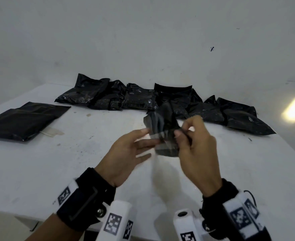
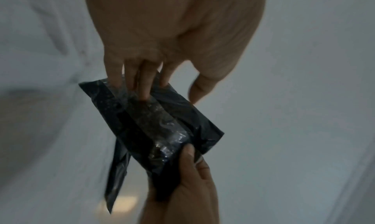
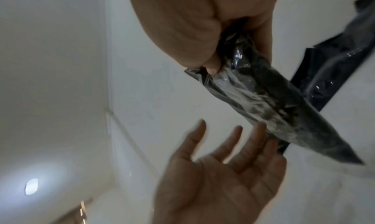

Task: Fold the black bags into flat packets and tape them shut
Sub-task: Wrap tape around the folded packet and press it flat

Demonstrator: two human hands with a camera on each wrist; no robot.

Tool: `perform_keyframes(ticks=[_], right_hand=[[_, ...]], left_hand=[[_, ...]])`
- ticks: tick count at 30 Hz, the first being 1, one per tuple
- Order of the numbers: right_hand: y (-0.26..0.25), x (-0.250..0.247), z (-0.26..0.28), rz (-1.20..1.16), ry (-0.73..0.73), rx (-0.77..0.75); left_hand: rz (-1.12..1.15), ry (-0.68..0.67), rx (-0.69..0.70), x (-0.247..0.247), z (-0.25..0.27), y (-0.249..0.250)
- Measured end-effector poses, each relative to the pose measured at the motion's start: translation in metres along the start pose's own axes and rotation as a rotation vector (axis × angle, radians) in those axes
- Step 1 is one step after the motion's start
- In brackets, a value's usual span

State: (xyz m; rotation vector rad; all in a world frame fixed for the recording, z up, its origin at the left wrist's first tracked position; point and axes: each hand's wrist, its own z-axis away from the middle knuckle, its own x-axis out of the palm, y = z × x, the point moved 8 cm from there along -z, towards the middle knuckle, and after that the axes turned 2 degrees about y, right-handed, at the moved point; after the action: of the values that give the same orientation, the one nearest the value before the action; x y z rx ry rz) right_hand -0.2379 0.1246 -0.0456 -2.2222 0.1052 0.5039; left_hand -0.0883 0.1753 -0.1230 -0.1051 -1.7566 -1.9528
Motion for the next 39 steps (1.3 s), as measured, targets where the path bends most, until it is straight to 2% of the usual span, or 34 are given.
perform_keyframes(ticks=[2, 4, 6, 8, 10, 12, 15, 17, 20, 22, 26, 29, 32, 35, 39], right_hand=[[0.016, -0.009, -0.006, -0.183, 0.041, 0.144], [0.034, -0.01, -0.005, -0.468, 0.056, 0.37], [0.047, -0.006, -0.001, -0.685, 0.052, 0.566], [0.059, -0.001, 0.004, -0.785, 0.023, 0.709], [0.071, 0.001, 0.009, -0.824, -0.006, 0.782], [0.083, -0.002, 0.013, -0.782, -0.014, 0.8], [0.103, -0.005, 0.022, -0.582, -0.063, 0.784], [0.12, -0.005, 0.032, -0.396, -0.1, 0.774], [0.135, -0.009, 0.043, -0.014, -0.148, 0.661], [0.137, -0.012, 0.048, 0.152, -0.172, 0.615], [0.142, -0.017, 0.053, 0.343, -0.181, 0.585], [0.139, -0.018, 0.057, 0.408, -0.188, 0.631], [0.125, -0.021, 0.054, 0.461, -0.22, 0.58], [0.103, -0.02, 0.055, 0.569, -0.333, 0.428], [0.06, 0.001, 0.074, 0.685, -0.518, 0.108]], left_hand=[[-0.175, 0.235, 0.111, -0.019, -0.001, 0.008], [-0.297, 0.344, 0.118, -0.034, -0.002, 0.008], [-0.326, 0.334, 0.039, -0.041, -0.004, 0.003], [-0.248, 0.235, -0.057, -0.039, -0.005, -0.004], [-0.193, 0.157, -0.078, -0.034, -0.003, -0.004], [-0.179, 0.173, -0.044, -0.038, -0.002, -0.002], [-0.21, 0.236, -0.018, -0.047, -0.001, -0.004], [-0.288, 0.262, -0.047, -0.051, 0.001, -0.012], [-0.423, 0.248, -0.095, -0.049, 0.004, -0.024], [-0.473, 0.263, -0.093, -0.05, 0.005, -0.029], [-0.65, 0.305, -0.05, -0.056, 0.003, -0.031], [-0.975, 0.337, -0.034, -0.063, 0.0, -0.03], [-1.21, 0.38, -0.051, -0.064, 0.003, -0.027], [-1.343, 0.355, 0.018, -0.053, 0.01, -0.018], [-1.373, 0.213, 0.277, -0.016, 0.029, -0.002]])
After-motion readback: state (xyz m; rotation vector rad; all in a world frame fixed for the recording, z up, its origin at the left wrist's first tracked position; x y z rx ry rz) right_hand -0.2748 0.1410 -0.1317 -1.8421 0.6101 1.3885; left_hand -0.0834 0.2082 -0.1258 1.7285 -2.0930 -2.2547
